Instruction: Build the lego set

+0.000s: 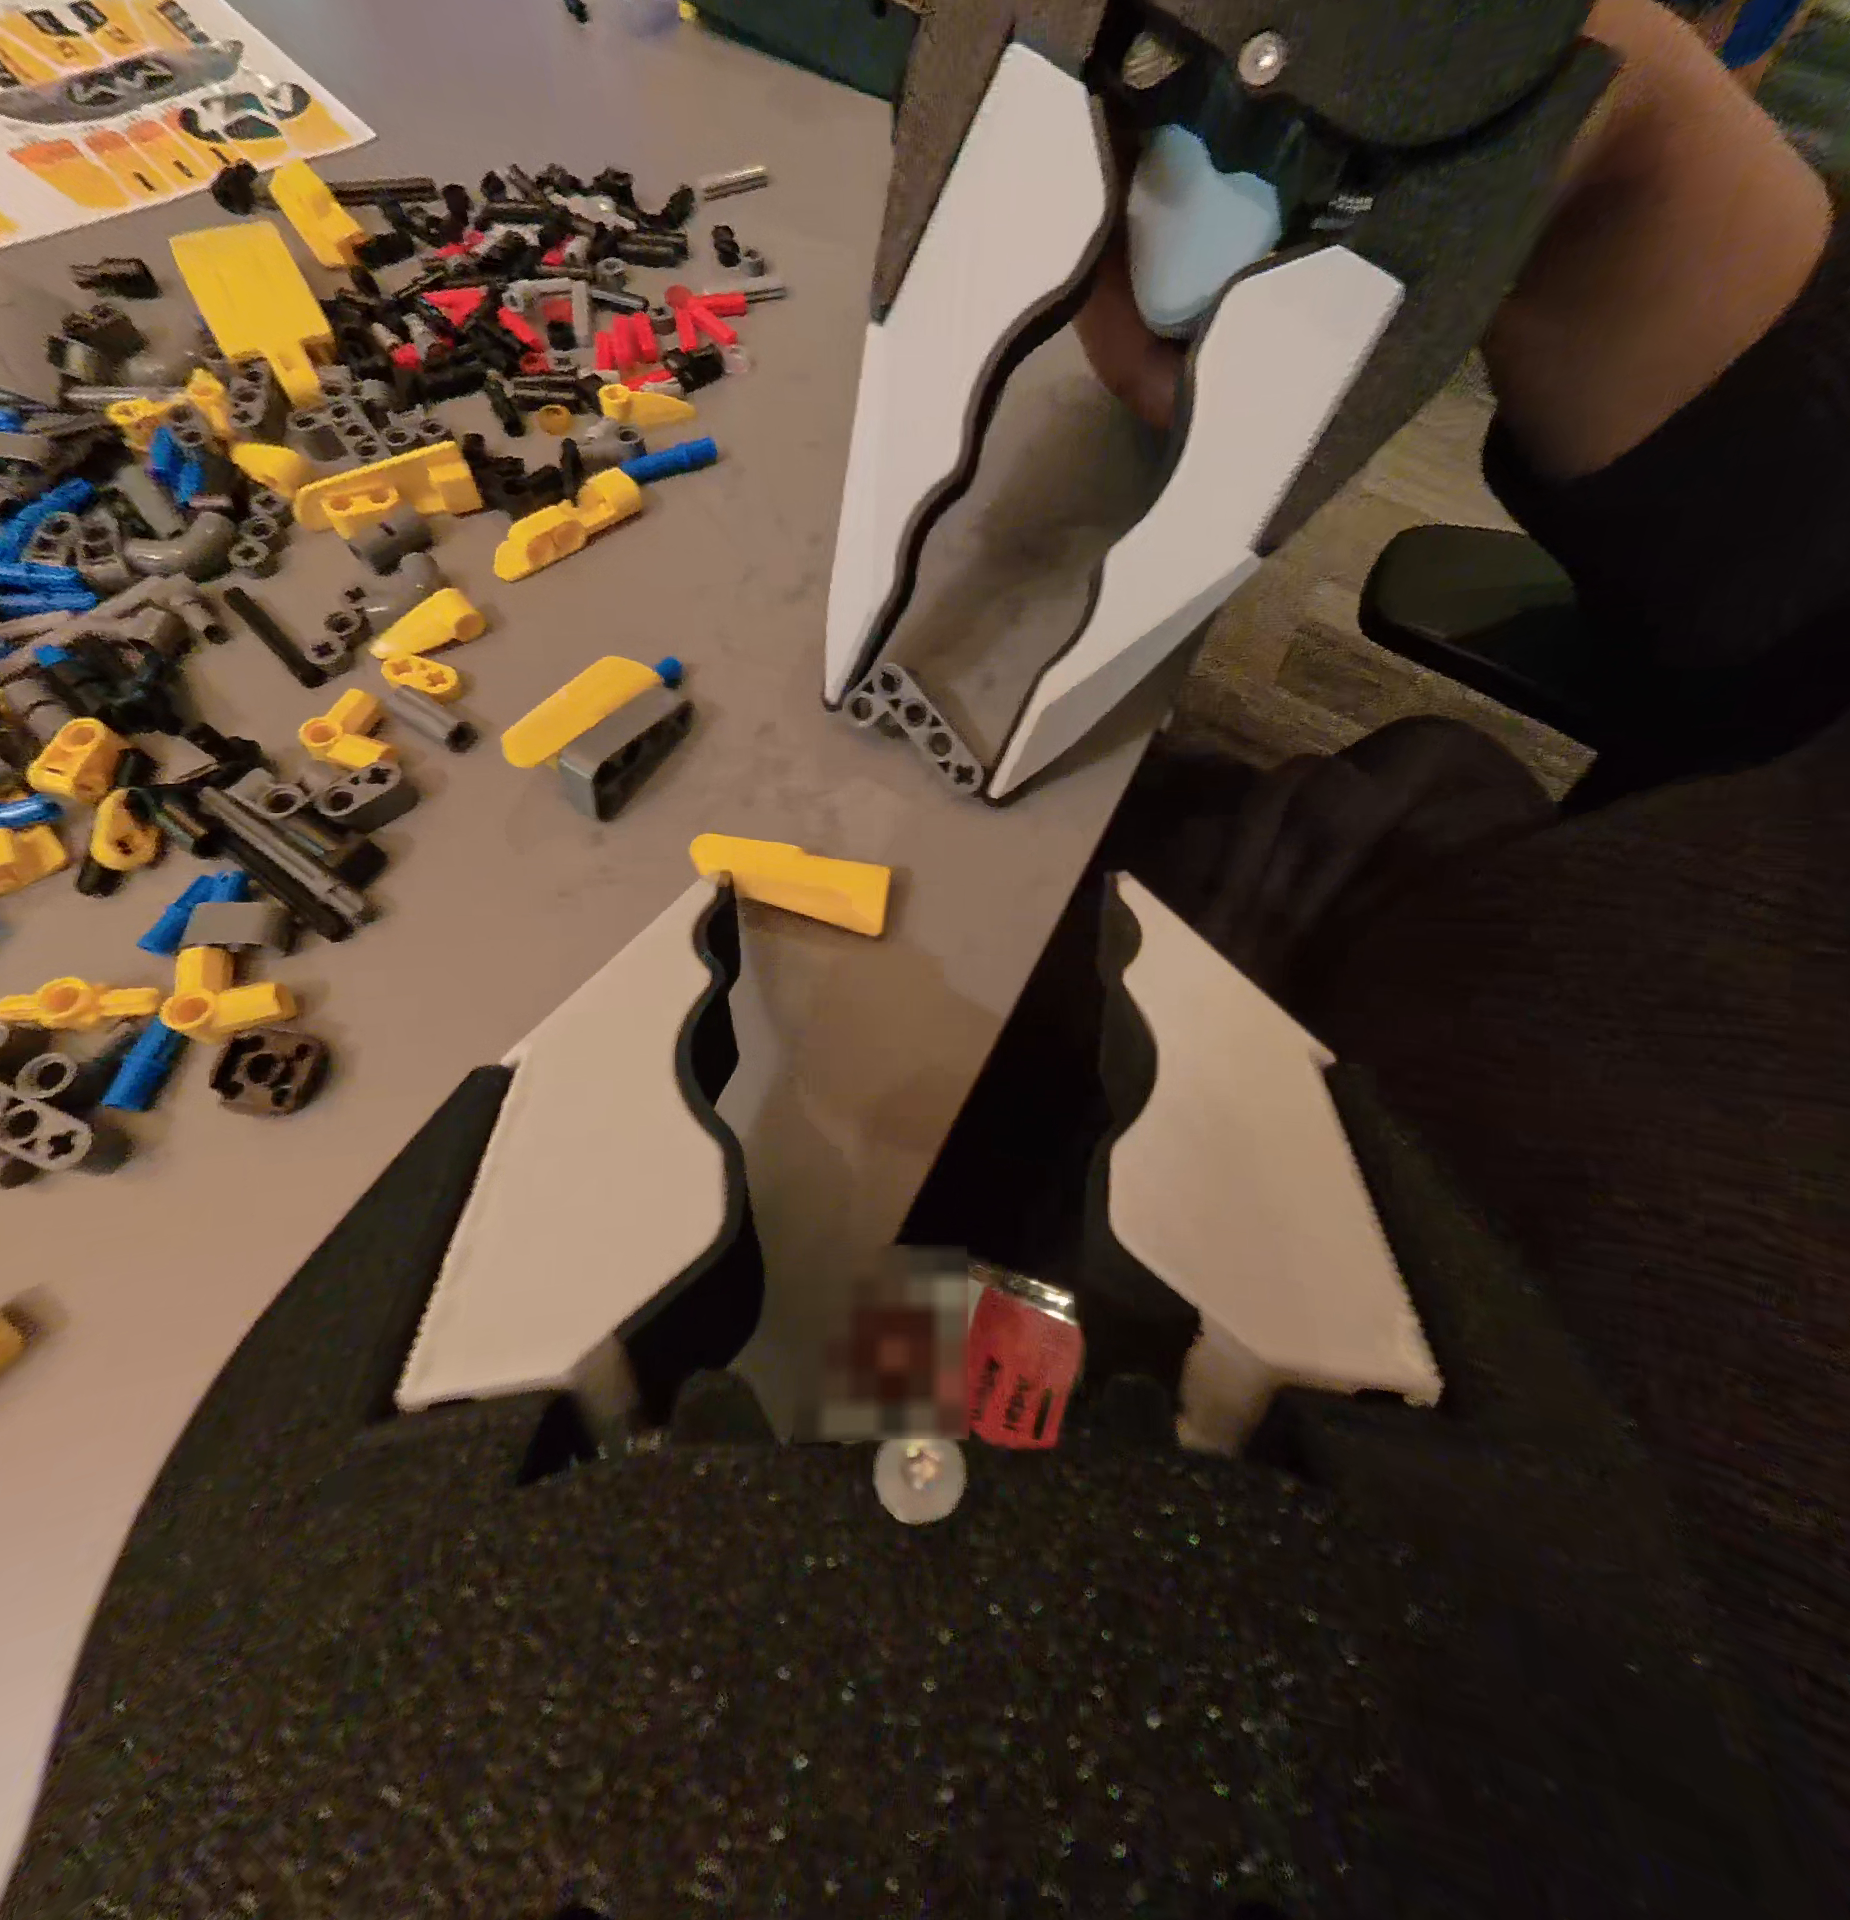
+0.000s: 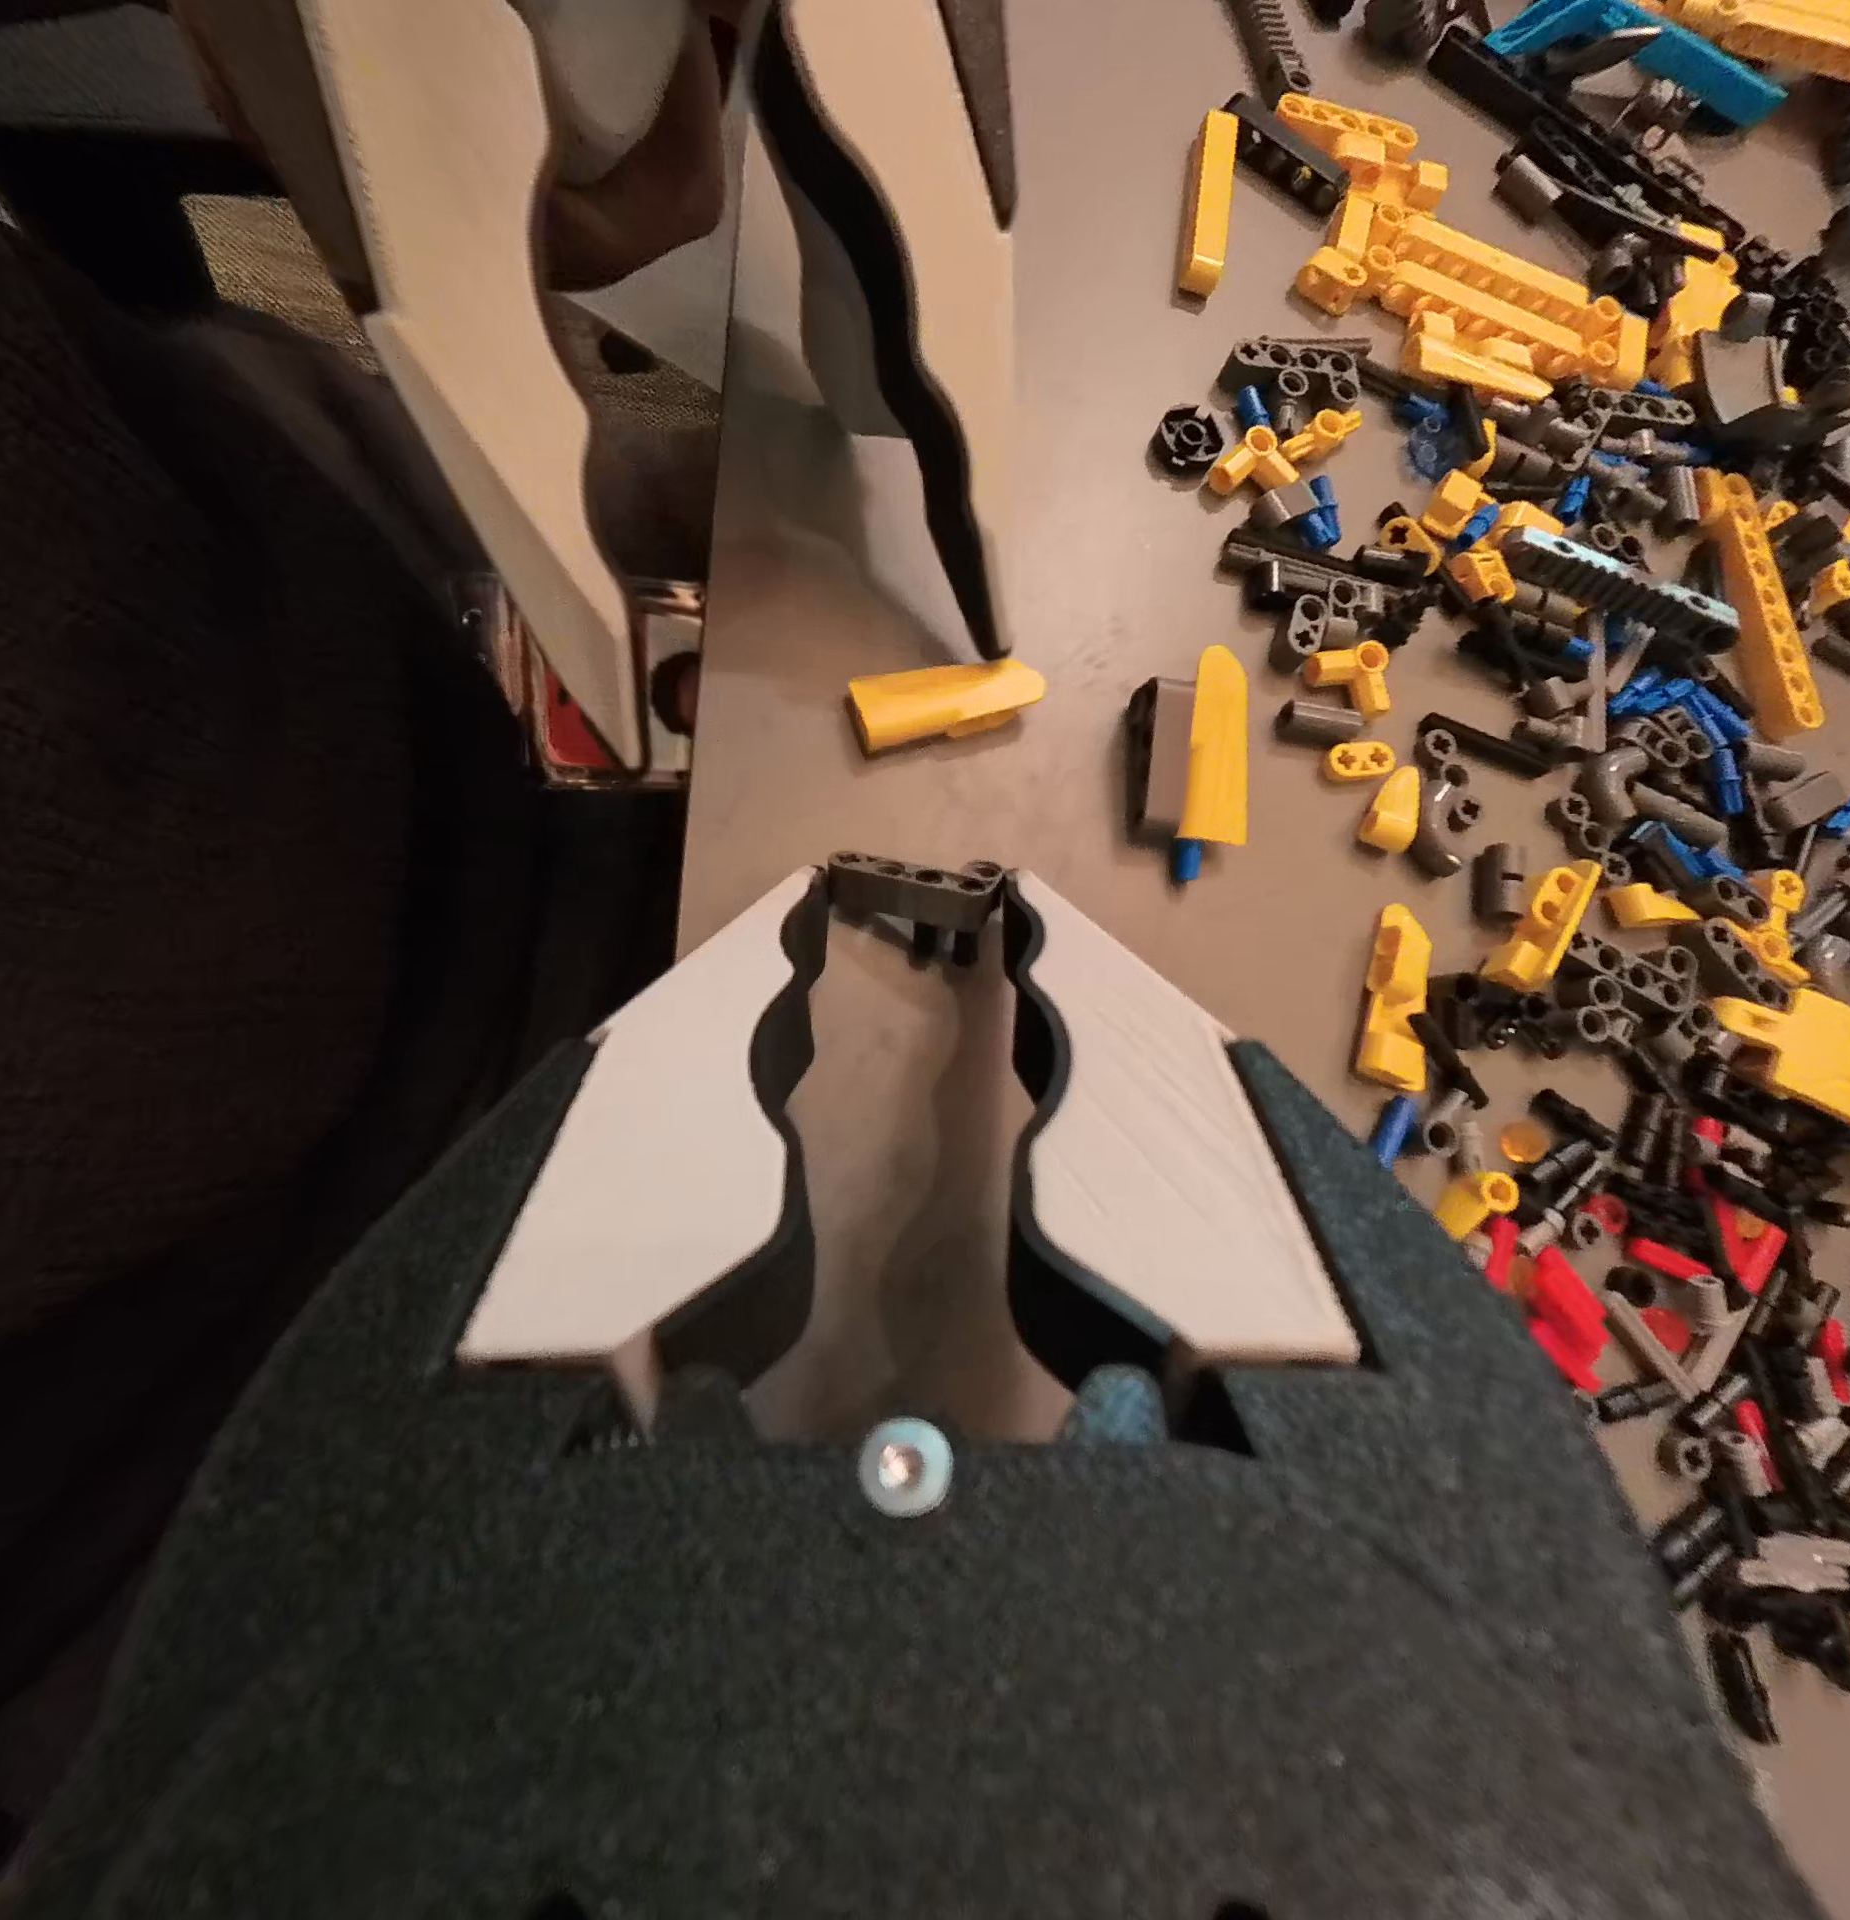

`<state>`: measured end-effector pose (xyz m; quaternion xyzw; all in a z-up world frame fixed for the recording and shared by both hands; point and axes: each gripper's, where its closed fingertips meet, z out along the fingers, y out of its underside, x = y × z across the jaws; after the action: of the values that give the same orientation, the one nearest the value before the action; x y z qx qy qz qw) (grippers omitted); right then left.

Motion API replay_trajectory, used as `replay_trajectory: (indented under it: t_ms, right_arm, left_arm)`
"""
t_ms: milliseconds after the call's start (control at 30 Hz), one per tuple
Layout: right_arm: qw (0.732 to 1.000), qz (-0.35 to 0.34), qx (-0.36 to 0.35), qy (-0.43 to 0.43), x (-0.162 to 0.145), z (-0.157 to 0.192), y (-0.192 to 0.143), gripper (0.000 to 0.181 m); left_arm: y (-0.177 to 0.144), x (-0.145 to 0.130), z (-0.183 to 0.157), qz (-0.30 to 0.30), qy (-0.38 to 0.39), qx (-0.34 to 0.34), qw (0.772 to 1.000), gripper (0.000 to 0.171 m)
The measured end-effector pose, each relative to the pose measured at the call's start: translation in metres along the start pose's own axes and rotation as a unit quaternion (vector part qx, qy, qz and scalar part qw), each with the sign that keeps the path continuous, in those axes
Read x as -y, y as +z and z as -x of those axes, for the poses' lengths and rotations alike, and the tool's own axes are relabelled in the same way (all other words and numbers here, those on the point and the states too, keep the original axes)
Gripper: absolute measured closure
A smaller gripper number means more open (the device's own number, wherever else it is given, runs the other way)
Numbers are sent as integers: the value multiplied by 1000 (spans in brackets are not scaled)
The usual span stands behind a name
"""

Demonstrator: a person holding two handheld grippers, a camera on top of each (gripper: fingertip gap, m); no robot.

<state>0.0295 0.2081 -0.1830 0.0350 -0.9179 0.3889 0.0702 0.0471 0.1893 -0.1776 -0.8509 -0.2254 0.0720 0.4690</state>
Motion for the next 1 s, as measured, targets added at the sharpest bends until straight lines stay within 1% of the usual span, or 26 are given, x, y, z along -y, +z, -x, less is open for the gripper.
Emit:
replay_trajectory:
  t_ms: [200,333,533,633,700,800,867,933,1000]
  right_arm:
    - [1000,18,-11,6,-10,-3,-10,149]
    - [999,22,-20,11,-13,-4,-13,149]
    - [999,37,-31,9,-19,-6,-18,149]
    - [999,38,-36,11,-20,-8,-20,149]
    - [999,36,-36,12,-21,-7,-20,149]
    - [999,31,-32,16,-21,-7,-20,149]
    - [999,29,-29,20,-21,-7,-20,149]
    - [999,30,-27,22,-21,-7,-20,149]
    - [999,33,-26,25,-22,-7,-20,149]
  left_arm:
    - [-1,0,-18,-4,-18,-11,1000,102]
    - [1,4,-35,-20,-36,-40,998,103]
    - [15,19,-37,-46,-25,-24,998,102]
    - [15,25,-40,-54,-15,-26,998,102]
    - [6,27,-33,-63,-5,-7,998,102]
    - [-9,24,-9,-65,-11,35,997,102]
    - [-12,16,5,-49,-23,44,998,102]
    - [-8,9,9,-21,-38,27,999,102]
    - [-4,5,13,4,-27,24,999,102]
